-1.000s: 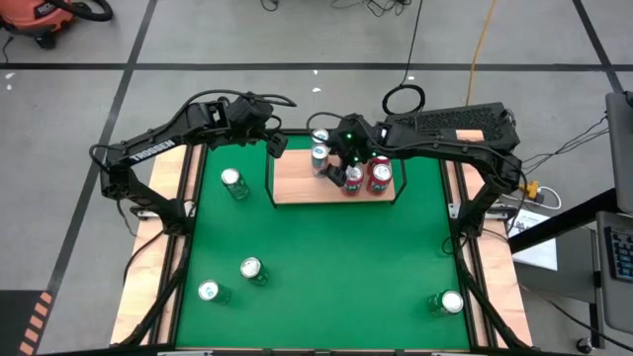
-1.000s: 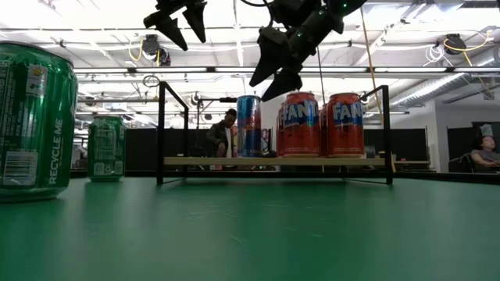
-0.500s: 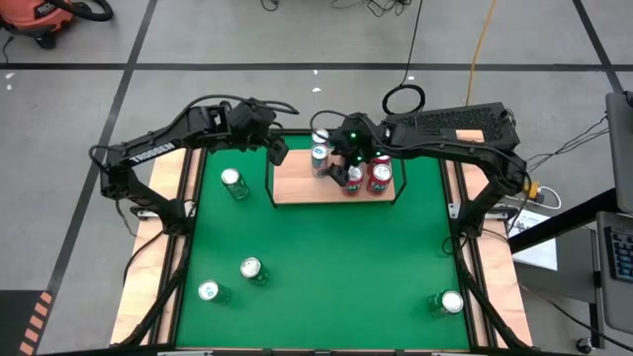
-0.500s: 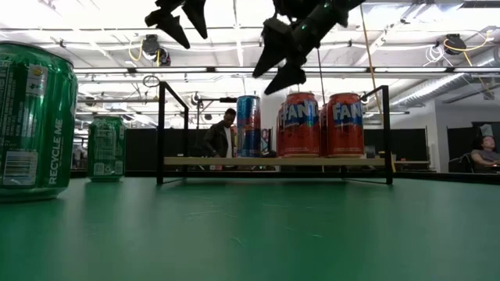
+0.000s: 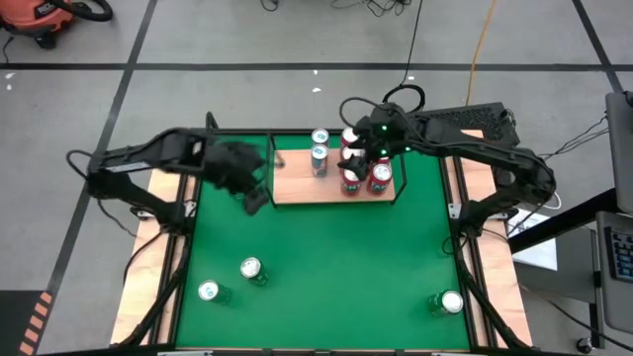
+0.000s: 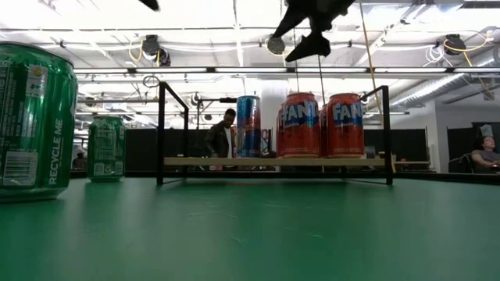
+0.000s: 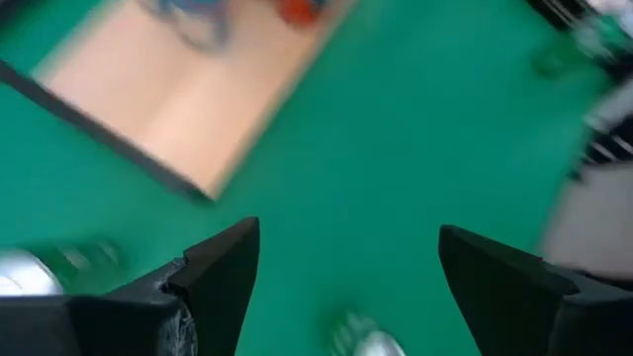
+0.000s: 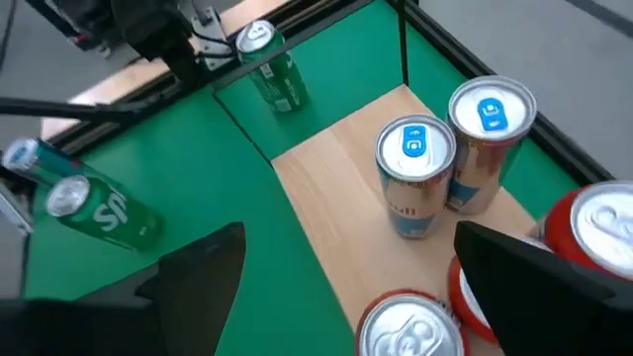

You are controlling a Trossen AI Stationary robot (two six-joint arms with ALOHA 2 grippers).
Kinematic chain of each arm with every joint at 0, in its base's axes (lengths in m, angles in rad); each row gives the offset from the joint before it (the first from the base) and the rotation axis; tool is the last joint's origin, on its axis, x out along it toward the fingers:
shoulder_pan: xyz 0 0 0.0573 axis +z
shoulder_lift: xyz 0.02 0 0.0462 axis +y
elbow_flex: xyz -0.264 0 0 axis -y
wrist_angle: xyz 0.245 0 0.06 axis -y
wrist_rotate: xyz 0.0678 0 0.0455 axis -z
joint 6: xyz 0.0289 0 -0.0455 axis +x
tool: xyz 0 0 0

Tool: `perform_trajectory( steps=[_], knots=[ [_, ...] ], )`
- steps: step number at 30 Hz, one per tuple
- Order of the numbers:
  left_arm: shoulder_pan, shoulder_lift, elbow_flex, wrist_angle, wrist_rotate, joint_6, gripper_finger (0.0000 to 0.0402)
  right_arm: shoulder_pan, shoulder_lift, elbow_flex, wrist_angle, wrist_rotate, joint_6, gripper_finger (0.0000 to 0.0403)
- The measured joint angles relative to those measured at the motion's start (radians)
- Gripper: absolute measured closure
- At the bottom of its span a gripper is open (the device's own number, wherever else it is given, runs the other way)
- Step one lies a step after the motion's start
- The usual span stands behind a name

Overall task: Place canned beverage on shelf
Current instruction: Put the blue soda can on the shelf aligned with the other blue soda can on the shelf

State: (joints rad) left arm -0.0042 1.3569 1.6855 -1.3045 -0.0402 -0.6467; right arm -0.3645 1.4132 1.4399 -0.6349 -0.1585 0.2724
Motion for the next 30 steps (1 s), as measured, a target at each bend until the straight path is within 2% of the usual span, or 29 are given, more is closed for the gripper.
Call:
perform_trajectory(
  steps=[5,11,17,23,30],
  knots=[
    [-0.178,-0.053,0.0,-0.121,0.033,-0.172,0.0091,0.004,-0.027,0.0,0.011,-0.03,0.046,0.0049],
    [-0.405,-0.064,-0.001,-0.224,0.059,-0.296,0.0091,0.016,-0.048,0.0,-0.043,-0.116,0.0,0.0049],
    [-0.566,-0.043,-0.032,-0.224,0.061,-0.367,0.0091,0.045,-0.083,0.0,-0.15,-0.205,-0.003,0.0049],
    [-0.696,-0.037,-0.157,-0.132,0.106,-0.466,0.0091,0.116,-0.134,0.0,-0.209,-0.212,-0.009,0.0049],
    [-0.822,-0.037,-0.283,-0.06,-0.026,-0.501,0.0089,0.187,-0.205,0.0,-0.236,-0.209,0.008,0.0049]
  ],
)
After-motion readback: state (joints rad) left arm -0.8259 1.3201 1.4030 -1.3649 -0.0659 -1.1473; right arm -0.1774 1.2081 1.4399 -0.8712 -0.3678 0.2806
